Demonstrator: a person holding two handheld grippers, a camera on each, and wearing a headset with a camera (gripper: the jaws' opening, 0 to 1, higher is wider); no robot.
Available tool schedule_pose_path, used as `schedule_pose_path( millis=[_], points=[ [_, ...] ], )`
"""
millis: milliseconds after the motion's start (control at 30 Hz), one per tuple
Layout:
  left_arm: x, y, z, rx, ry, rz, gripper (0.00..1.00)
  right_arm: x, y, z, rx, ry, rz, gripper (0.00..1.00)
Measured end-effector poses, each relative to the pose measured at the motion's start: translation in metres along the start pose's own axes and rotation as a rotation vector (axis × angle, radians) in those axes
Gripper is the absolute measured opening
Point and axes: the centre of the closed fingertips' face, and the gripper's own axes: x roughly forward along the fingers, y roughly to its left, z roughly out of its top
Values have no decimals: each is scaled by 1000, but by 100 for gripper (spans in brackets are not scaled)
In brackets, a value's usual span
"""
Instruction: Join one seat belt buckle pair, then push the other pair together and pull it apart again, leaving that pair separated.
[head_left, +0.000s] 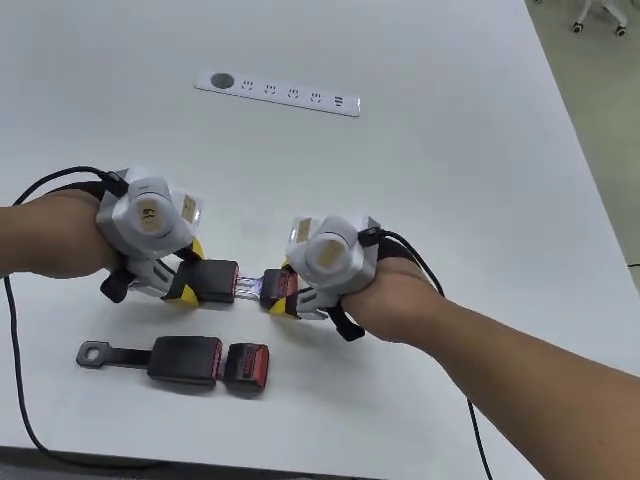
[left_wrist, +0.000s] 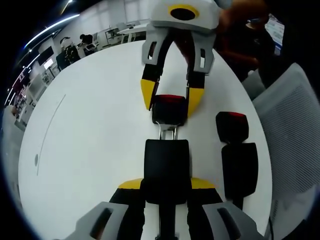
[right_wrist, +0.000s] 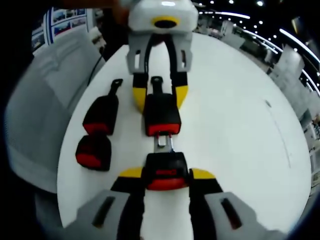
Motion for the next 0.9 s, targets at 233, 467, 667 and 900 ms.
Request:
schedule_pose_path(
  millis=[233,467,667,900],
  points=[
    [0,0,0,4,-3,-6,32,4,0,4,-10,-13,6,32],
    [0,0,1,14,-11,0,32,4,0,6,8,-11,20,31],
    [0,0,1,15,-27,1,32,5,0,6,7,1,31,29],
    [0,0,1,14,-25,-1,32,6,0,8,13,-19,28,29]
  ],
)
